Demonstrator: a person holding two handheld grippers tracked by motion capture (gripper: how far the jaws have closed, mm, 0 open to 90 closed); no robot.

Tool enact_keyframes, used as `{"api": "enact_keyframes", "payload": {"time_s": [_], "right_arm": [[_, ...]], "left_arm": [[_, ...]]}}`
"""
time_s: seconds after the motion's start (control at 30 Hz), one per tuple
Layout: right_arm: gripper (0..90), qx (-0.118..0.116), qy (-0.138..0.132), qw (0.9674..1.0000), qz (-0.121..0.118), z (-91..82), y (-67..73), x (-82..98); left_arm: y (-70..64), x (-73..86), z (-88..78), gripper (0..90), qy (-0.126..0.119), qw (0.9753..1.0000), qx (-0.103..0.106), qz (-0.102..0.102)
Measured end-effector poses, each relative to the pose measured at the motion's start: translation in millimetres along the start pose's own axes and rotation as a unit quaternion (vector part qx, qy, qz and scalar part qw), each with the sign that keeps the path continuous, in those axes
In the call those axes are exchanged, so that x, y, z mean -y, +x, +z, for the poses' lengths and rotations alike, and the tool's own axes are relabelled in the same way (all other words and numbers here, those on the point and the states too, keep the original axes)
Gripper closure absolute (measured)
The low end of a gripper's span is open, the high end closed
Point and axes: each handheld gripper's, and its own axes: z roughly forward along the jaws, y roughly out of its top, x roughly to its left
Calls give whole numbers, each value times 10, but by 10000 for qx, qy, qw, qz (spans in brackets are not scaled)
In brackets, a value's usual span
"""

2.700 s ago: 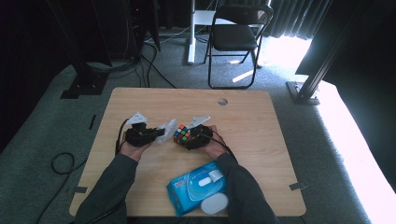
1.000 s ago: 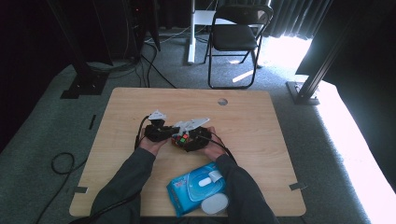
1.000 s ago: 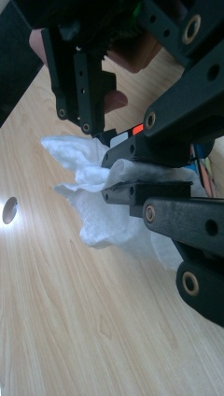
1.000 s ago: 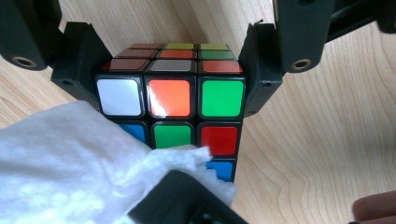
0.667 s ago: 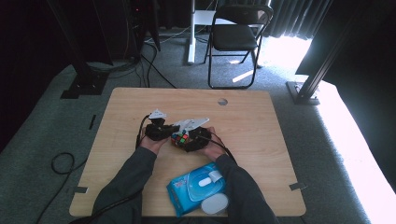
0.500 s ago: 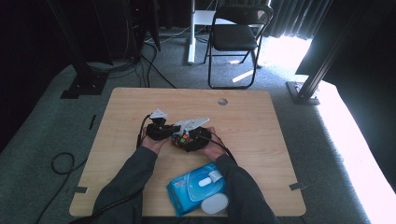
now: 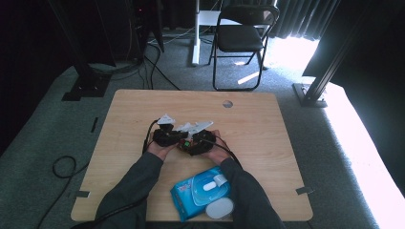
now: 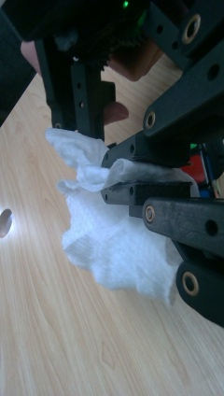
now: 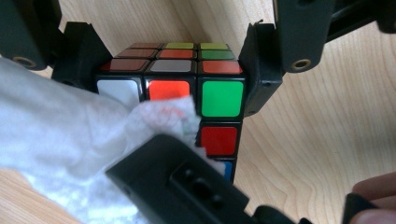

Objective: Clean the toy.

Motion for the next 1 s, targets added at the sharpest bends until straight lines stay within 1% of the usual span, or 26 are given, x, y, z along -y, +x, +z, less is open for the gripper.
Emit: {"api": "enact_keyframes", "payload": {"time_s": [0.27, 0.37, 0.5, 0.57, 0.6, 0.7, 0.87, 1.0], "right_arm": [[342, 55, -17, 9999, 87, -1, -19, 6], [343, 53, -31, 9999, 96, -6, -16, 5], [342, 19, -52, 10000, 54, -9, -5, 2], [342, -4, -72, 10000, 25, -12, 3, -1], [342, -27, -86, 10000, 29, -15, 6, -3], [342, -43, -110, 9999, -6, -19, 6, -3], [343, -79, -95, 9999, -74, -14, 20, -4], [342, -80, -69, 9999, -113, -7, 27, -4]], "left_arm": [[-90, 4, 25, 832, 50, 9997, 146, 184], [-108, -6, 35, 832, 56, 9997, 172, 191], [-109, -29, 44, 832, 60, 9996, 139, 219], [-104, -43, 47, 832, 44, 9997, 121, 200], [-97, -52, 49, 832, 45, 9997, 97, 230], [-83, -69, 51, 832, 47, 9997, 28, 232], [-32, -68, 42, 831, -4, 9999, -91, 113], [-40, -66, 42, 831, 41, 9999, -97, 121]]}}
